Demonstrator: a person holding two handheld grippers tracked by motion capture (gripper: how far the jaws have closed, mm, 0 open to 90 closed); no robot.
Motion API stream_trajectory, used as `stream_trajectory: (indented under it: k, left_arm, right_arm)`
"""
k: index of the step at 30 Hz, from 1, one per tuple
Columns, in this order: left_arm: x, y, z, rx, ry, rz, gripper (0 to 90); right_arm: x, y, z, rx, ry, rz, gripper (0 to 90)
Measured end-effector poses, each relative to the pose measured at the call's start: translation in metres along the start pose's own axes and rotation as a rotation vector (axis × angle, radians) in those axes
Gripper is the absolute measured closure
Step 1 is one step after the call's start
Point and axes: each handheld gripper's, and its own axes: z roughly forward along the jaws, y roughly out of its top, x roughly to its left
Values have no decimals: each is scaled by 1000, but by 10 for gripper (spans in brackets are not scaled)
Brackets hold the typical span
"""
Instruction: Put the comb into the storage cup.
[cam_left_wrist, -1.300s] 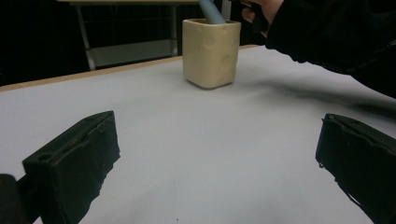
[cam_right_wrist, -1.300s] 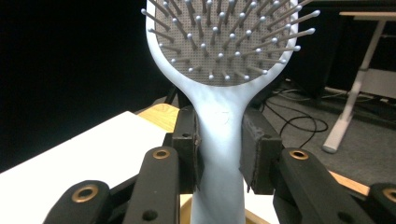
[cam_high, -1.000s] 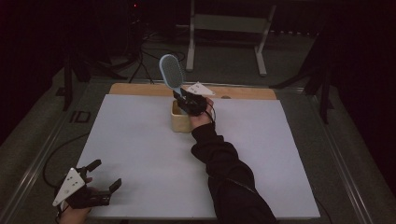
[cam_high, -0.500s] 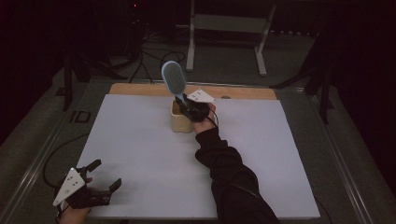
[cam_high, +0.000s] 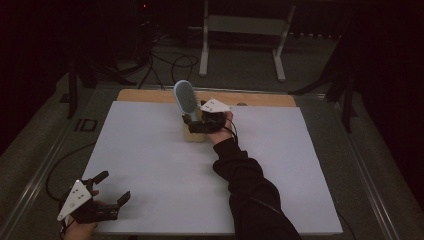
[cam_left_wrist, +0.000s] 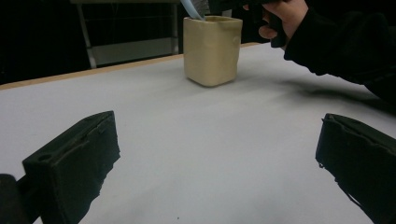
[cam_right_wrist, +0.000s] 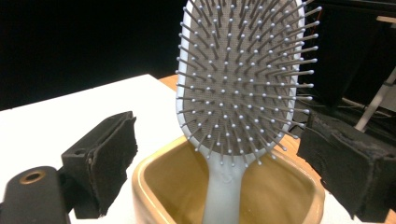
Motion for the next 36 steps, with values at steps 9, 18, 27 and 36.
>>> stream_trajectory:
  k: [9, 18, 27, 36]
  left_arm:
    - [0, 0, 1, 1, 1, 2, 0]
    - [-1, 1, 5, 7, 3, 5, 0]
    - [-1, 0, 6, 15, -1, 7, 0]
    - [-1, 0, 6, 15, -3, 8, 0]
  right_arm:
    - [-1, 5, -7, 15, 32, 5, 102]
    - [-6, 10, -12, 43, 67, 15, 102]
    - [-9, 13, -16, 60, 98, 17, 116]
    - [-8, 17, -24, 59, 98, 1, 111]
